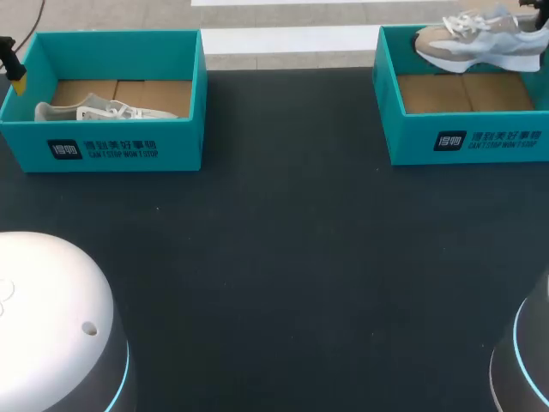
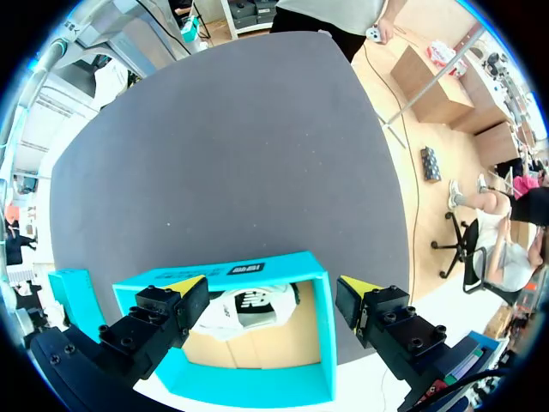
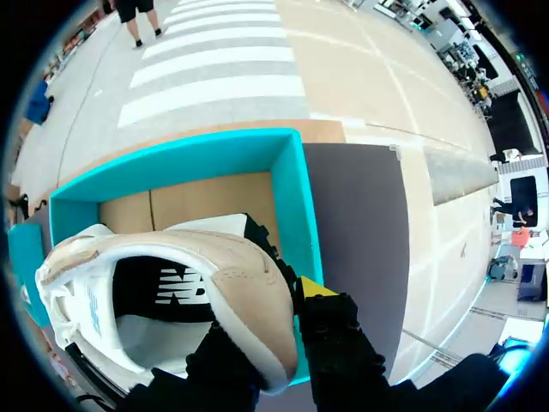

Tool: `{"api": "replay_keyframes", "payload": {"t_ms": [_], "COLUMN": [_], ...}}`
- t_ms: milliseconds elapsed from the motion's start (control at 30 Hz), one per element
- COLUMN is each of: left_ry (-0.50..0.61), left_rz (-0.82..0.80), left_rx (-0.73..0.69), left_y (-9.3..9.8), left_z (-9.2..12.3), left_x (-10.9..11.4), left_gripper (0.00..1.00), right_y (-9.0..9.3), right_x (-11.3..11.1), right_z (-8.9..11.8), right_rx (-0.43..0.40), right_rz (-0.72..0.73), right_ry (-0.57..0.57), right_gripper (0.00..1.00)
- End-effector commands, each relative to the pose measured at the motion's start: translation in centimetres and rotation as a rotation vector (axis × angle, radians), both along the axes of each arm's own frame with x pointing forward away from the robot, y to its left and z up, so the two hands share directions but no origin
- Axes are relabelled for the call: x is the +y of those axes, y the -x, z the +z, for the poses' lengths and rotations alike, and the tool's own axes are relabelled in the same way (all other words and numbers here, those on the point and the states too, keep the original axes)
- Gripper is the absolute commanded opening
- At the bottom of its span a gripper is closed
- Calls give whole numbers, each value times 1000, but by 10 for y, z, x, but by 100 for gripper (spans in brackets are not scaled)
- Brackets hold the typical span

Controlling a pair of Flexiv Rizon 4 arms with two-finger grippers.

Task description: Take the shoe out of the shoebox, open the shoe tongue, remove and reinsert the insole, then place the shoe into the shoebox

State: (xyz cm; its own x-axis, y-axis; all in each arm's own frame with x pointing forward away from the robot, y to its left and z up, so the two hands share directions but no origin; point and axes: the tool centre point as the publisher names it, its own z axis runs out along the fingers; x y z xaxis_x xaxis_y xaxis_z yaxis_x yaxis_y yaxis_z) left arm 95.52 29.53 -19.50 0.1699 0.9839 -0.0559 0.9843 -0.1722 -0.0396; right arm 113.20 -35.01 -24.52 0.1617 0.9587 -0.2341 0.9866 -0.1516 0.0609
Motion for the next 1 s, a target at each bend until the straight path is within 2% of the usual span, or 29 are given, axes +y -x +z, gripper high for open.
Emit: {"api": "replay_keyframes", "payload": {"t_ms": [33, 267, 400, 867, 900, 1000], "left_ry": [-3, -3, -3, -3, -3, -3], "left_rz": [0, 0, 0, 0, 0, 0], "left_rx": [-3, -3, -3, -3, -3, -3], "left_y": [2, 2, 2, 2, 2, 2], "left_z": [0, 0, 0, 0, 0, 0], "left_x": [0, 0, 0, 0, 0, 0], "left_gripper": [100, 100, 100, 100, 100, 100], "right_y": [25, 25, 29, 29, 35, 52], "right_x": [22, 38, 45, 45, 52, 73], "right_z": [43, 75, 94, 94, 94, 100], "right_rx": [-100, -136, -231, -231, -197, -210], "right_rz": [-2, 3, -30, -30, -33, -24], "right_ry": [17, 63, 88, 88, 125, 151], "right_gripper": [0, 0, 0, 0, 0, 0]}}
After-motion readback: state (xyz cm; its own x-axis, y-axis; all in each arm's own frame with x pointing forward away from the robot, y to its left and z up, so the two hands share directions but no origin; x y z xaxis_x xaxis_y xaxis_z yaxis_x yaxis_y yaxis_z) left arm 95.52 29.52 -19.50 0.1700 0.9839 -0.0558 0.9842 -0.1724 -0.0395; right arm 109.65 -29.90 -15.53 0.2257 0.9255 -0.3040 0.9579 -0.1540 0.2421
